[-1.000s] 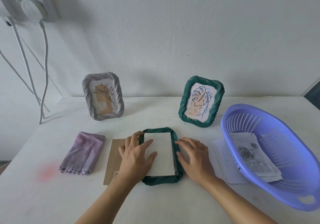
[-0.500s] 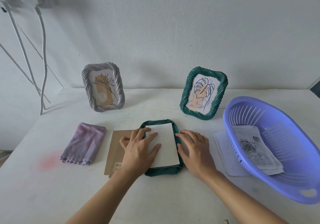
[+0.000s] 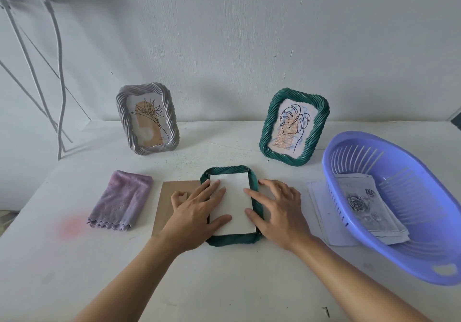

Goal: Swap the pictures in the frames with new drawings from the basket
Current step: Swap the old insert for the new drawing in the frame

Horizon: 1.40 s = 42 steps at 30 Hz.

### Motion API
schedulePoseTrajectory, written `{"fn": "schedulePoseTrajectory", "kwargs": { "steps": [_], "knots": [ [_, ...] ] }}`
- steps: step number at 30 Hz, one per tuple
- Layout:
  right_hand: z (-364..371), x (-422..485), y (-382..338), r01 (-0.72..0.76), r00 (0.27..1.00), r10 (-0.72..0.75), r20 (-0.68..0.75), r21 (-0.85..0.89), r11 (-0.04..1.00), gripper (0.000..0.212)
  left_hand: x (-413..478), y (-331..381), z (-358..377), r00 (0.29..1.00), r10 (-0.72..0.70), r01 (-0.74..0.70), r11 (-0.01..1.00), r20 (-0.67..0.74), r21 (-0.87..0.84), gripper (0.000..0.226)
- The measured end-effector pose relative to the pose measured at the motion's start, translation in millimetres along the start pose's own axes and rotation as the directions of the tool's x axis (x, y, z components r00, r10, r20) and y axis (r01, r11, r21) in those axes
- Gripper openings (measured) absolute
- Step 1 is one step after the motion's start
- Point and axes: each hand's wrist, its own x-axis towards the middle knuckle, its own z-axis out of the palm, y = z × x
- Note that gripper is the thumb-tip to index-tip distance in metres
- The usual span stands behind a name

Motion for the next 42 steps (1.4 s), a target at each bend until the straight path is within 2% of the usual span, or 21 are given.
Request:
{"fn": "schedulePoseTrajectory", "kwargs": {
  "steps": [8,16,26,32,34,37,39,40,42],
  "knots": [
    [-2.4,-0.2,-2.5,-0.004,1.0,0.005,0.026,-0.034,0.999,0.053,-2.5,2.1,2.8,1.0,-0.015,0.015,1.0,-0.003,0.015,0.088],
    [-3.7,0.7,-6.0,-0.027,0.996,0.033,0.077,-0.084,0.996,0.061,-0.7,-0.9,4.6,1.0,-0.013,0.013,1.0,-0.012,-0.005,0.087],
    [-4.9,0.6,-6.1,-0.04,0.995,0.047,0.093,-0.072,0.997,0.061,0.5,-1.5,0.3,0.999,-0.027,0.027,0.999,0.027,-0.02,0.091],
    [-5.7,0.4,-6.4,-0.032,0.995,0.038,0.092,-0.061,0.998,0.06,-0.8,-2.0,-5.4,1.0,-0.007,0.004,0.994,-0.024,-0.106,0.091],
    [-5.9,0.2,-6.2,-0.032,0.995,0.037,0.097,-0.057,0.998,0.061,-2.6,-1.9,-8.1,0.999,-0.011,0.005,0.993,-0.05,-0.116,0.084],
    [-5.2,-0.4,-5.6,-0.031,0.994,0.036,0.105,-0.055,0.998,0.06,-6.6,-6.7,-13.5,0.978,-0.12,0.094,0.984,-0.169,-0.151,0.054],
    [-4.2,-0.7,-4.8,-0.03,0.994,0.035,0.103,-0.053,0.998,0.058,-12.0,-14.7,-19.6,0.93,-0.239,0.18,0.959,-0.28,-0.221,0.046],
    [-3.9,-0.5,-4.6,-0.031,0.994,0.035,0.1,-0.044,0.999,0.058,-16.0,-19.2,-23.8,0.911,-0.298,0.233,0.942,-0.284,-0.24,0.045],
    [-4.0,-0.4,-4.4,-0.03,0.995,0.033,0.092,-0.026,0.999,0.058,-24.7,-25.8,-30.6,0.897,-0.406,0.363,0.902,-0.175,-0.233,0.049]
  ]
}}
